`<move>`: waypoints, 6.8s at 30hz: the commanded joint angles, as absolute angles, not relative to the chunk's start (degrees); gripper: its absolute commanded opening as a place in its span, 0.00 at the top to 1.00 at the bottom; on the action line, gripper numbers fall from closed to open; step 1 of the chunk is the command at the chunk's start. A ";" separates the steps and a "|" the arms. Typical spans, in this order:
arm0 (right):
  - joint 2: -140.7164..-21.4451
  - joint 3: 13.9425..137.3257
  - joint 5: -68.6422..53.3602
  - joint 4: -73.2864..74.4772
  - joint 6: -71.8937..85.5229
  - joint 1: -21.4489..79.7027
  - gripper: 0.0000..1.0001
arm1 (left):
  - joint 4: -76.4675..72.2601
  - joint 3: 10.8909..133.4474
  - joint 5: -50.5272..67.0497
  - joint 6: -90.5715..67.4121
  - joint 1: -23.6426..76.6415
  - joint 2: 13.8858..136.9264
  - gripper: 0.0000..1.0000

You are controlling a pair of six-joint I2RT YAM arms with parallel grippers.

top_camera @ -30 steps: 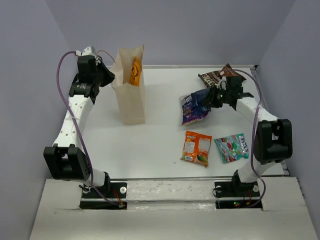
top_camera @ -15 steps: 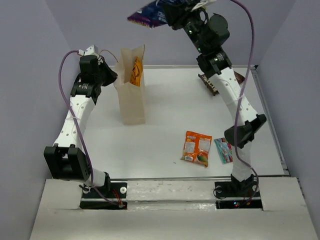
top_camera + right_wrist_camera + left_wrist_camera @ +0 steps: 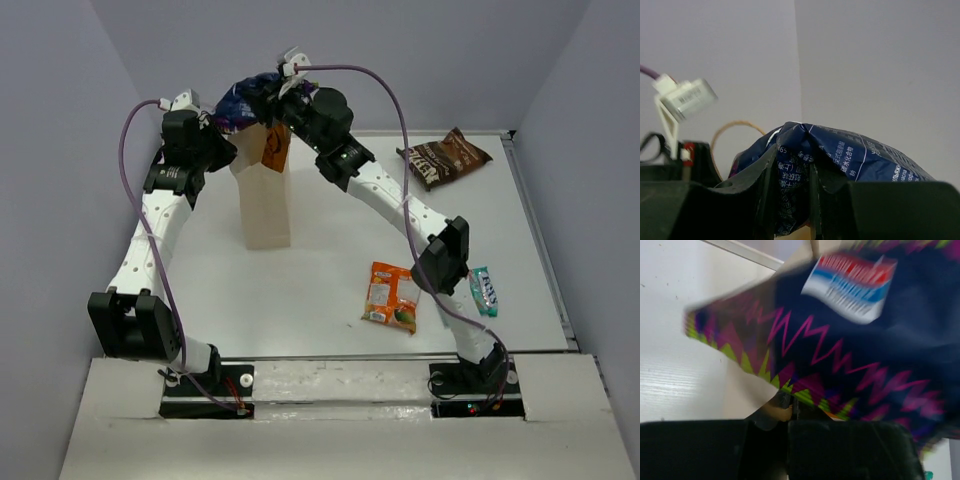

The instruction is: Place the snacks into the paper bag

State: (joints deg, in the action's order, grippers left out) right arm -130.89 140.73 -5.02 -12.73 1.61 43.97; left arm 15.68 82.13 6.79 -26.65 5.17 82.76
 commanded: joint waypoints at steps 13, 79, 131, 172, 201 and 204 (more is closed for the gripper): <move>-113.12 127.97 -10.28 -0.29 -15.73 43.07 0.99 | 14.68 82.88 2.99 -25.93 5.36 82.62 1.00; -113.63 113.20 3.25 13.71 43.50 26.63 0.15 | 12.13 77.34 10.46 -25.14 3.87 84.38 1.00; -81.33 102.44 4.03 29.70 16.76 33.49 0.00 | 16.08 81.65 8.61 -24.26 4.39 82.88 1.00; -129.64 96.68 5.71 8.79 56.16 -3.16 0.27 | 15.03 80.77 9.23 -23.91 3.96 84.20 1.00; -115.83 143.34 -10.71 -12.03 32.95 25.37 0.99 | 13.71 80.95 9.49 -24.26 5.10 83.59 1.00; -117.86 144.76 -11.86 -14.50 34.27 31.52 0.99 | 13.54 80.95 9.32 -24.26 5.19 83.41 1.00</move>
